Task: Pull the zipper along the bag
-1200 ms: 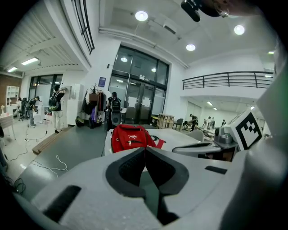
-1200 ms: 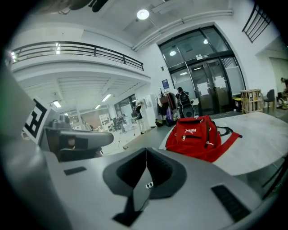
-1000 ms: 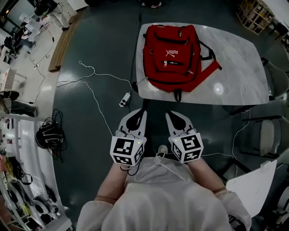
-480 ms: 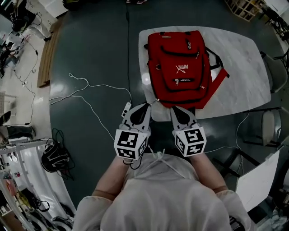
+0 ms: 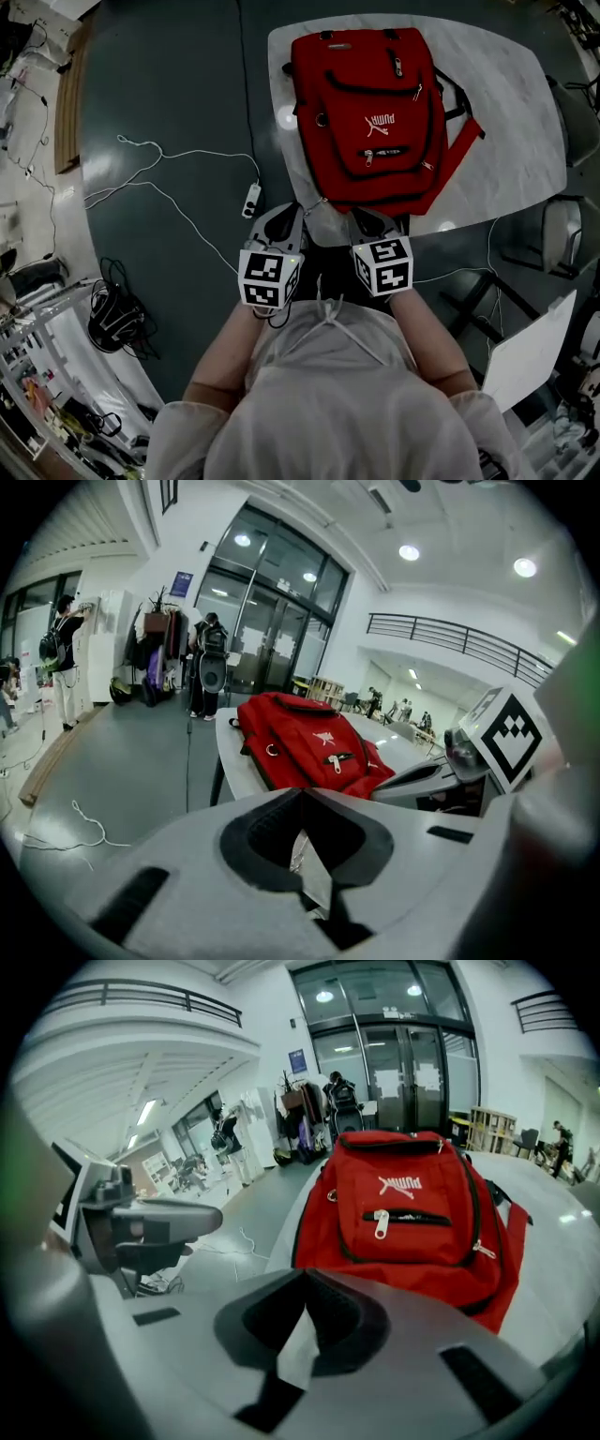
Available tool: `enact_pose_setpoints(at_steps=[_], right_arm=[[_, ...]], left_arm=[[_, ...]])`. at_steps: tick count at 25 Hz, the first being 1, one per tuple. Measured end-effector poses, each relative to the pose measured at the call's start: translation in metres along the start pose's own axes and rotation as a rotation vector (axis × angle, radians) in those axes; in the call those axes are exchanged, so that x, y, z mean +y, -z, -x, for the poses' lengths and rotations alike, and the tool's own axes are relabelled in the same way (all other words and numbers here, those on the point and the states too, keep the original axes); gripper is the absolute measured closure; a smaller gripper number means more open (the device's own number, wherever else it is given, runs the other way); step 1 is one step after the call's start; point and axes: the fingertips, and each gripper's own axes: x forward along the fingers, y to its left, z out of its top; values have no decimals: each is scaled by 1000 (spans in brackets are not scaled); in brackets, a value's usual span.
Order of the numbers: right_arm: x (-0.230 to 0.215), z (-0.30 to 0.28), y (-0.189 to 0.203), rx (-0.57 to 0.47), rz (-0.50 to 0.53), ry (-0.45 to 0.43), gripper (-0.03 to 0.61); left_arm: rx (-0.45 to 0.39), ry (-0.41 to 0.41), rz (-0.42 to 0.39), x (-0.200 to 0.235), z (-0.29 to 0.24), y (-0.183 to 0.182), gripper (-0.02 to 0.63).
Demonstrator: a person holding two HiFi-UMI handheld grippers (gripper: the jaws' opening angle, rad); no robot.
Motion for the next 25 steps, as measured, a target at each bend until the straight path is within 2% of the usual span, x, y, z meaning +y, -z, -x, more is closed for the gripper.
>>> enact_pose_setpoints(at_steps=[9,12,13,14,15,20,25], right_arm=[[-24,-59,48,214,3,-58,551],[-25,-68,54,225,-5,-74,551],[-25,-70,53,221,-11,-82,551],[-25,-71,52,219,-15,-90,551],[-25,-71,52,220,-16,-96,551],[-25,-72,52,252,1,-106,551],[-23,-73,53,279,11,-122,551]], left_arm=[[143,-18,45,3,-46,55,594],[173,23,32,-6,-52,66,587],[184,33,19,-9,-54,68,562],[196,37,3,-10,-56,69,504],[210,38,-15,-11,-57,71,474],[319,24,-44,-13,-68,94,465],[359,-15,-82,-5,-79,100,466]])
